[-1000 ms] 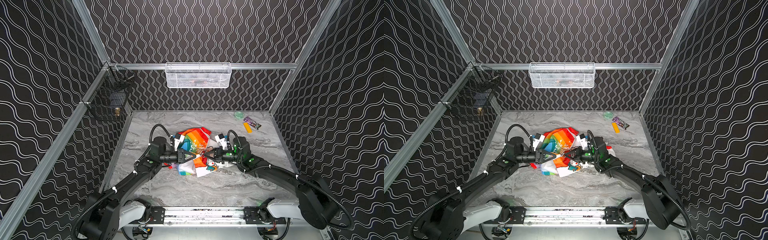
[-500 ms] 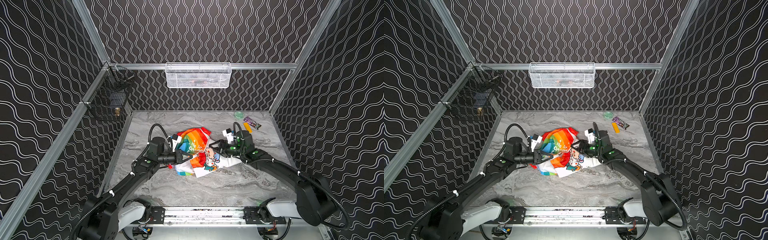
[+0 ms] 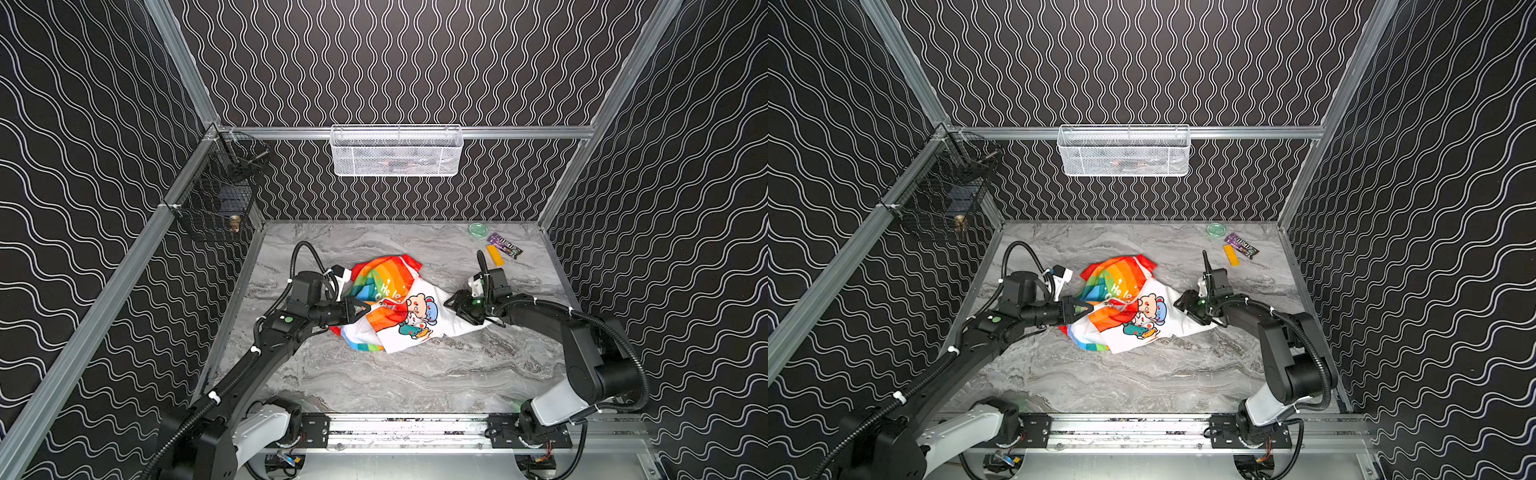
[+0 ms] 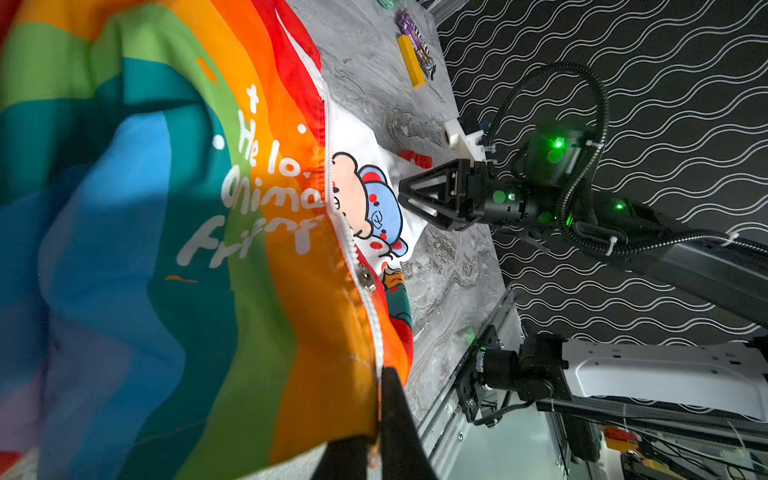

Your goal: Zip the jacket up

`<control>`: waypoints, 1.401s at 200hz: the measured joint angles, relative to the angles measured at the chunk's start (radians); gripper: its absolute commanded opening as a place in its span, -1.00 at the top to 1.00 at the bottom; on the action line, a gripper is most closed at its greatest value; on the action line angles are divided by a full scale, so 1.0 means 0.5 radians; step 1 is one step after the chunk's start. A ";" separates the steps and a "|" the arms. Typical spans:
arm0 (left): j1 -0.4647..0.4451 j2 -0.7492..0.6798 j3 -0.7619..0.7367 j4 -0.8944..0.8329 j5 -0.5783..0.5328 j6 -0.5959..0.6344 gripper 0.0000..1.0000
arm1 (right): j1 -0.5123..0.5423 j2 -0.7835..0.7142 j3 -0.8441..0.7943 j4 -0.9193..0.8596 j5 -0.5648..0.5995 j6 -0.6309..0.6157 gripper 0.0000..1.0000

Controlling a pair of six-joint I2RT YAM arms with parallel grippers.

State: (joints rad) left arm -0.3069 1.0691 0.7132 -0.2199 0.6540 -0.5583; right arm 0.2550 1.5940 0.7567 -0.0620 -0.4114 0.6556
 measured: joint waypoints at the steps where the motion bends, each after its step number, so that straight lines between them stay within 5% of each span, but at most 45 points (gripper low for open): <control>1: 0.000 0.000 0.001 -0.002 -0.002 0.002 1.00 | 0.001 0.001 -0.003 0.003 0.000 0.000 -0.20; 65: 0.032 0.075 0.133 -0.011 -0.107 0.078 1.00 | 0.150 -0.004 -0.299 0.485 -0.096 0.186 -0.13; 161: 0.042 0.021 0.175 -0.011 -0.287 0.175 1.00 | 0.939 0.461 -0.085 1.116 -0.095 0.665 -0.06; 233: 0.089 0.055 0.169 -0.018 -0.474 0.224 1.00 | 1.334 0.864 0.596 0.866 -0.086 0.652 -0.08; 280: 0.198 0.044 0.102 -0.013 -0.558 0.224 1.00 | 1.282 0.545 0.558 0.481 0.071 0.424 -0.40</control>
State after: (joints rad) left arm -0.2081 1.0912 0.7643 -0.2264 0.3748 -0.4461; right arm 0.8959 1.8664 1.0355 0.1783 -0.3759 0.8677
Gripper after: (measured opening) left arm 0.078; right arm 0.676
